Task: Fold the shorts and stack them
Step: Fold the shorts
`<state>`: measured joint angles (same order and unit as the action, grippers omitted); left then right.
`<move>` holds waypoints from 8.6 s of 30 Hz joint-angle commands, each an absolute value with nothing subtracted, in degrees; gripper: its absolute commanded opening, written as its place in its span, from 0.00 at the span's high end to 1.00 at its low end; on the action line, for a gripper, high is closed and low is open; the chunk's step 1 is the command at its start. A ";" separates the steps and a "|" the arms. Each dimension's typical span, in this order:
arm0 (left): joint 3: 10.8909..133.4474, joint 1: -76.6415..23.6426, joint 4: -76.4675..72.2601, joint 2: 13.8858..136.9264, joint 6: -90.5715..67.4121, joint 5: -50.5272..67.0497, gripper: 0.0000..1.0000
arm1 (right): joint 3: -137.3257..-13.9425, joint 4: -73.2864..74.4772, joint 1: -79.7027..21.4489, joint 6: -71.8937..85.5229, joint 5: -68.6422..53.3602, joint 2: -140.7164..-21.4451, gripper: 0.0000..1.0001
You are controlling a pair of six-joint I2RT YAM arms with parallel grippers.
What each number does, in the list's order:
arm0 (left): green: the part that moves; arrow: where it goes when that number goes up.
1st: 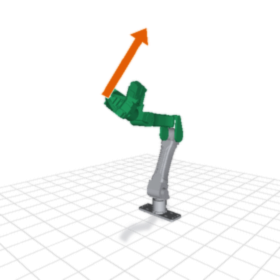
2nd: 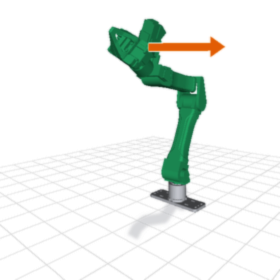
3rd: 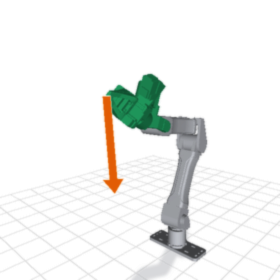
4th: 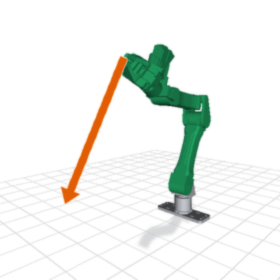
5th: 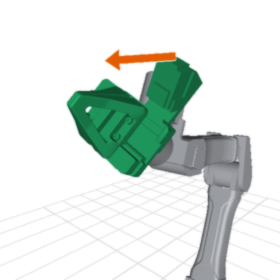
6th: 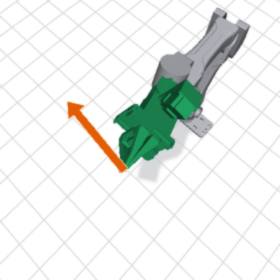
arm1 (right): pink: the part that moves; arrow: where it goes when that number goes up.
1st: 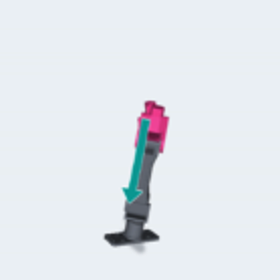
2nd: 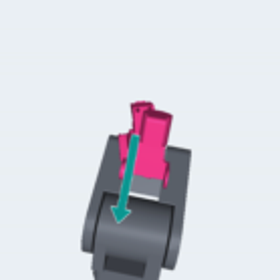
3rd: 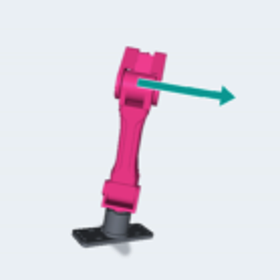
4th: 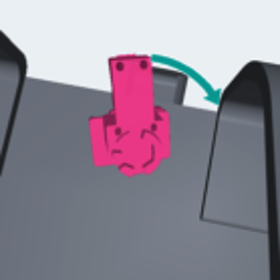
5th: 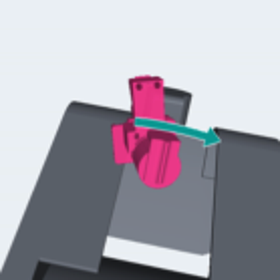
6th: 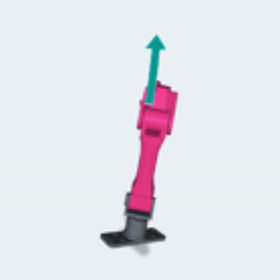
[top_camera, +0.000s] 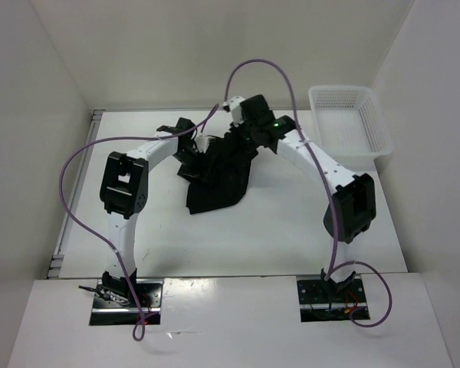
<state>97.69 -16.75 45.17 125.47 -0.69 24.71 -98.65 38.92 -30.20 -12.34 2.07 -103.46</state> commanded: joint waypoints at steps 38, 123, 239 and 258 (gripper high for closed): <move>93.43 -14.24 41.93 127.53 0.00 4.83 0.17 | -75.42 41.75 -11.95 -17.49 -3.43 -94.31 1.00; 123.14 -11.69 47.90 144.05 0.00 8.09 0.04 | -107.32 30.85 -32.70 -13.88 -7.82 -128.86 1.00; 107.31 -12.13 48.43 130.00 0.00 3.87 0.01 | -76.46 20.21 -7.65 -2.99 -10.28 -108.99 1.00; 98.53 -5.72 47.29 122.69 0.00 11.25 0.01 | -79.28 24.96 -13.01 -14.14 -9.93 -100.99 1.00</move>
